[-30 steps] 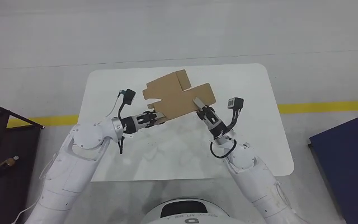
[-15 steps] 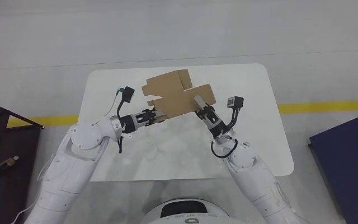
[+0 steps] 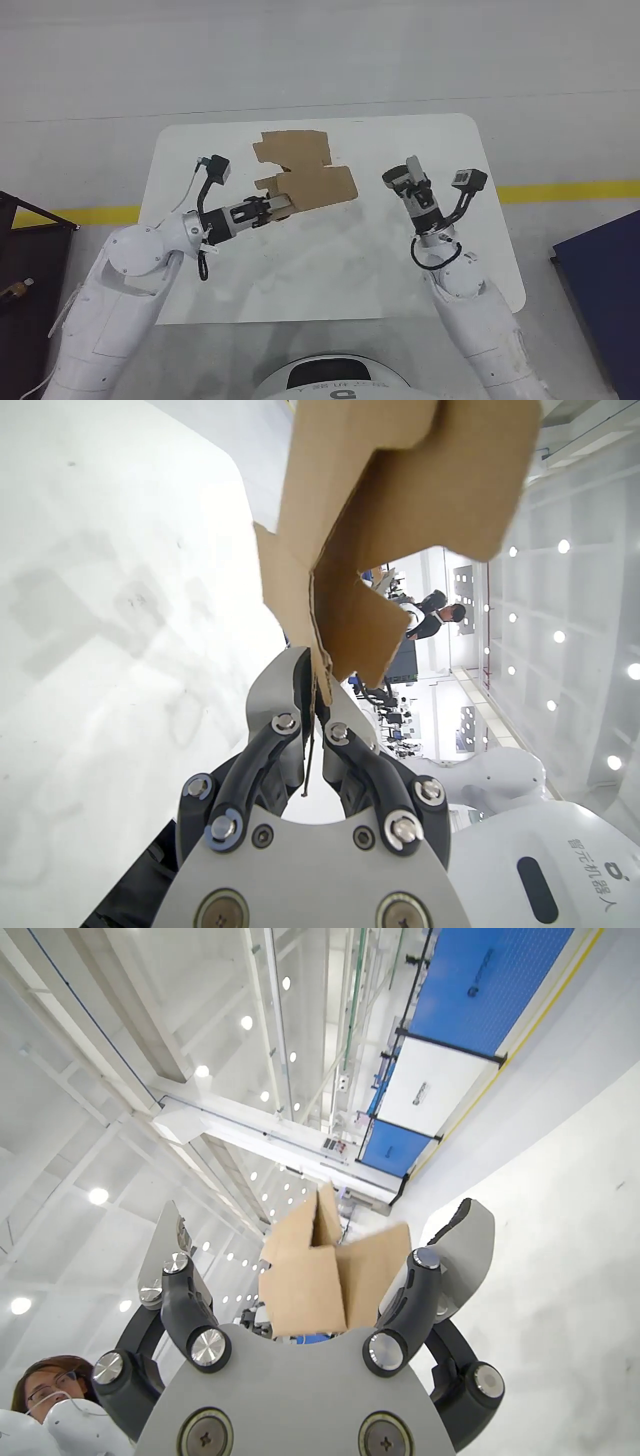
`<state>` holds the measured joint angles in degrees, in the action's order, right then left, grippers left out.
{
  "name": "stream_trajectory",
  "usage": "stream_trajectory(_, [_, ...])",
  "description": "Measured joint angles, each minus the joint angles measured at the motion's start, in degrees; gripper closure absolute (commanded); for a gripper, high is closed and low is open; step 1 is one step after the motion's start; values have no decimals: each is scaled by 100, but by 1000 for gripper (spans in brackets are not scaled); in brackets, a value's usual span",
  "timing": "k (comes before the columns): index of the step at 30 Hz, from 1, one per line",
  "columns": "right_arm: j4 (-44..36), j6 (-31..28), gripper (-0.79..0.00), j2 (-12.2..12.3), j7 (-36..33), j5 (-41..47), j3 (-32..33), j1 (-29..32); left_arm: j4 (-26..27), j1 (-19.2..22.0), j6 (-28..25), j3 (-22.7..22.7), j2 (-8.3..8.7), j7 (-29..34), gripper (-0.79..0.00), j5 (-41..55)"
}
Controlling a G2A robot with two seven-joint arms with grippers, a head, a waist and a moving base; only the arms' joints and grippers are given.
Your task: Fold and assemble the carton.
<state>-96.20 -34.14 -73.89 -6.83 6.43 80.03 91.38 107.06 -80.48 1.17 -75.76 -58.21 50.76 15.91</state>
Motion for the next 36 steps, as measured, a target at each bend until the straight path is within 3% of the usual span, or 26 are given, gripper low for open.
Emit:
stream_trajectory(2, [-262,-121,-705,13,-53,136,110,81,-88,40,49,13,6,186,0,93])
stream_trajectory(6, [-646,-211,-699,37,-884,808,-119,76,-257,177,107,145,7,581,0,207])
stream_trajectory(16, [413,255,-742,-25,-1557,1323,-724,-650,-453,646,786,149,71,1735,0,518])
stream_trajectory(21, [965,437,-770,-39,-2096,1876,-885,-824,-379,687,847,-138,107,1874,0,948])
stream_trajectory(26, [1254,496,-742,-32,-2954,2666,-953,-870,-395,747,803,-309,133,2050,0,1294])
stream_trajectory(36, [1668,784,-751,-98,-4869,4723,-1207,-1042,-680,978,769,-148,138,2079,0,1374])
